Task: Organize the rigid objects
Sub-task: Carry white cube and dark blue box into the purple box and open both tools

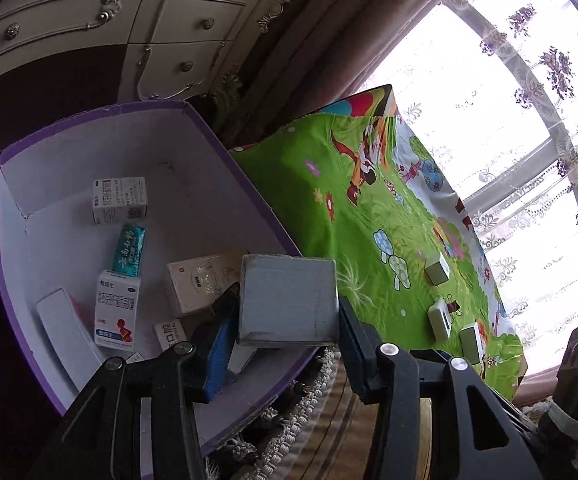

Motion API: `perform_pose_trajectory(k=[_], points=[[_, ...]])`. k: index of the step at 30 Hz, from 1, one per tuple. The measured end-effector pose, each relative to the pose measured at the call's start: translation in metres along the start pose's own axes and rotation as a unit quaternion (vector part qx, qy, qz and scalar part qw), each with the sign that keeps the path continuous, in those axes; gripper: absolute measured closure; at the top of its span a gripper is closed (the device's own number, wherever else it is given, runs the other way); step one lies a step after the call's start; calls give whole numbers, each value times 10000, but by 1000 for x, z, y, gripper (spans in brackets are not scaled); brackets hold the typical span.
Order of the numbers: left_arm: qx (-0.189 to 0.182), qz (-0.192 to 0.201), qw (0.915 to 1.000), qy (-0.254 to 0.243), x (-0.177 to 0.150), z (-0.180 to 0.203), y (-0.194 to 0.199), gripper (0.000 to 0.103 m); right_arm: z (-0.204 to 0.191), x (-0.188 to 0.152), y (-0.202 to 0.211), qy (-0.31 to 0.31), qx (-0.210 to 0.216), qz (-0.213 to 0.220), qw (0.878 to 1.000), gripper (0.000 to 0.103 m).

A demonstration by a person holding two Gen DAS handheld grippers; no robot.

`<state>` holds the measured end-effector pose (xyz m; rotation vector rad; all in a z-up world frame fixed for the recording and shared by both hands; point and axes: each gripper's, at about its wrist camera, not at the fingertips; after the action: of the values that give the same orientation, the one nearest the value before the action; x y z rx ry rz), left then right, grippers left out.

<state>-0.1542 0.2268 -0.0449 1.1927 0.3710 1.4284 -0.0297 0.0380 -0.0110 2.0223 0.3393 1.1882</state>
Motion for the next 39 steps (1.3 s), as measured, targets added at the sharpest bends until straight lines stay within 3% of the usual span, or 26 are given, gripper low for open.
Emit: perform_pose_trajectory(k=[9,15,17,20,30,39], points=[[181,193,9987,429,15,-40,14,54,-72,-16,-26,1056,641,-417,9915,45],[290,180,9974,628,17,-52,17,54,-91,-22,-34,1402,942,-586,9839,43],[325,138,9972,664,17,-54,15,53,-90,-21,-32,1362,981,-559,9842,33],[354,88,9969,690,16,-54,13,53,-86,-19,-30,1277,1022,-507,9852,27],[289,0,9982,516,9,-39,9,52,-57,-15,-20,893,799,-390,9920,27],[136,-222,9996,119,-2,-3,-2,52,-14,-9,-2,507,521,-181,9972,27]])
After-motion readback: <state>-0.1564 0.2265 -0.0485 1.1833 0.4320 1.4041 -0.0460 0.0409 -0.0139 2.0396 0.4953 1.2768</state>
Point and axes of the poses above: each gripper's, at about its wrist camera, not at the fingertips, and y roughly against the way its jaws point, z to its right, x to its top, and after that the axes turned 8 degrees about x, right-handed
